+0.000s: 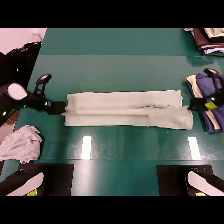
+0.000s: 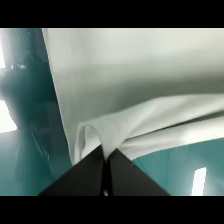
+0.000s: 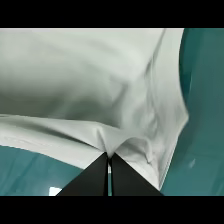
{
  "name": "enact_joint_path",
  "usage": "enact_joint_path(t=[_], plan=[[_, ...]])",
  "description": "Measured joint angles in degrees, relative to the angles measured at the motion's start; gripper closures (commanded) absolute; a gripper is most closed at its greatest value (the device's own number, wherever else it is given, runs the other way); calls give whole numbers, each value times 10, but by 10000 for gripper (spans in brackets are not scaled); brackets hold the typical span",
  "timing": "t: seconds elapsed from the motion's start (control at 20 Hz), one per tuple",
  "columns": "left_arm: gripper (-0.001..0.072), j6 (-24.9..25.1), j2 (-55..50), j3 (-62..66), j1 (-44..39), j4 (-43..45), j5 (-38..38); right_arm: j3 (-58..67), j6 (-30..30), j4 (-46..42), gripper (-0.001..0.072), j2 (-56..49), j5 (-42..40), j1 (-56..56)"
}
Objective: Fold the shirts.
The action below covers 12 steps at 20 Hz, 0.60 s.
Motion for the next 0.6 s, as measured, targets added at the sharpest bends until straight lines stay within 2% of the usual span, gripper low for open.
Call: enact_joint_path(t=[0.3,0.35,0.4,0.45,0.6], plan=[[681,-1,-145,110,0,-7,87,148,-2,22,689,-181,-23,15],[578,-2,-156,119,0,-8,101,168,-2,33,579,-203,-24,13],[293,-4,-164,127,0,-6,112,188,-2,44,388,-224,-26,11],[106,-7,-170,133,1,-6,123,206,-3,60,322,-244,-26,7],[104,-15,-179,143,0,-9,138,243,-3,118,322,-280,-24,-5]])
